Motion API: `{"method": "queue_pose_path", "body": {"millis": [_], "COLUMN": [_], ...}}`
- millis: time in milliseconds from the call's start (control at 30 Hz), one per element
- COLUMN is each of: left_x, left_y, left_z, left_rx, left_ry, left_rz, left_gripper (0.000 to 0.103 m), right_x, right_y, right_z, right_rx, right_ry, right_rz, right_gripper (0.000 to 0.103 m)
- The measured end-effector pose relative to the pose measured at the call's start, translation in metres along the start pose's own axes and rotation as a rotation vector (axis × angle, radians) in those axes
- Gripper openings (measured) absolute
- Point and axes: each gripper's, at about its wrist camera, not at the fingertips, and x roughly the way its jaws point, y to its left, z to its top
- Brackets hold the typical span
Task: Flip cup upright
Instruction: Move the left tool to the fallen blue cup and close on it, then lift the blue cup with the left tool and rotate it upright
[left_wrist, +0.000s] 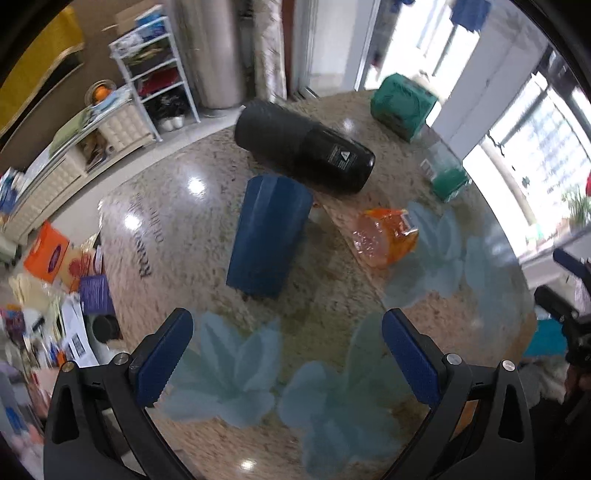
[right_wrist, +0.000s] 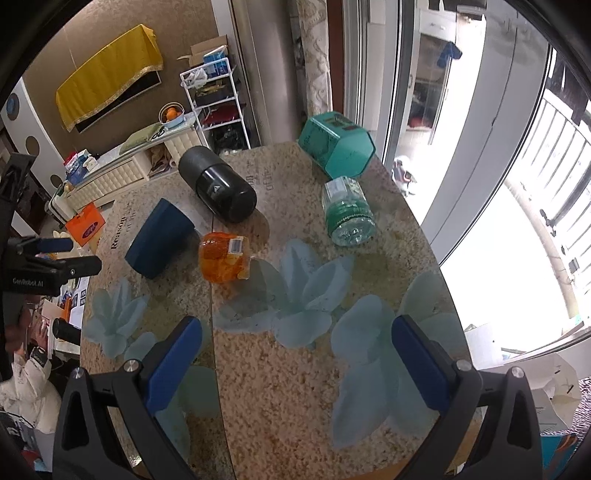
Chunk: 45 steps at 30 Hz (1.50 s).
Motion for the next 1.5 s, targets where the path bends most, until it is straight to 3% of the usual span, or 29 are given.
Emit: {"method": "queue_pose_path", "body": {"millis": [267, 433, 633, 833, 900, 1033, 1100, 1300, 1500], "left_x": [0.05, 0.094, 0.133, 0.163, 0.17, 0.171, 0.163, 0.156, 0.116], "left_y": [0.004, 0.012, 0.026, 0.033, 0.035, 0.035, 0.041, 0.052, 0.043], "left_z": [0.037, 0.056, 0.073, 0.084, 0.083, 0.087, 0.093, 0.079, 0.053], "left_rx": [0.102, 0.127, 0.095, 0.078, 0.061, 0.058, 0.056, 0.008, -0.042], "left_ry": [0.098, 0.167, 0.24, 0.299, 0.319, 0.296, 0.291, 0.293, 0.22], "left_rz": [-0.017, 0.013, -0.064, -0.068, -0.085, -0.09, -0.093, -0.104, -0.087], "left_gripper": [0.103, 0.103, 0.103, 0.103, 0.098, 0.09, 0.074, 0.073, 0.073], "right_x": [0.028, 0.038, 0.048, 0.057, 0.059, 0.061, 0.063, 0.06, 0.047], "right_y": [-0.019, -0.033, -0.047, -0.052, -0.053, -0.054, -0.054, -0.047, -0.04], "right_z": [0.003, 0.007, 0.011, 0.015, 0.017, 0.018, 0.019, 0.02, 0.018], "right_rx": [0.037, 0.062, 0.087, 0.095, 0.098, 0.106, 0.108, 0.099, 0.083], "right_ry": [0.077, 0.108, 0.142, 0.164, 0.165, 0.168, 0.171, 0.161, 0.134], "right_rz": [0.009, -0.009, -0.029, -0.035, -0.037, -0.038, -0.04, -0.041, -0.044], "right_gripper": [0.103, 0.103, 0.103, 0.103, 0.103, 0.103, 0.103, 0.103, 0.103]}}
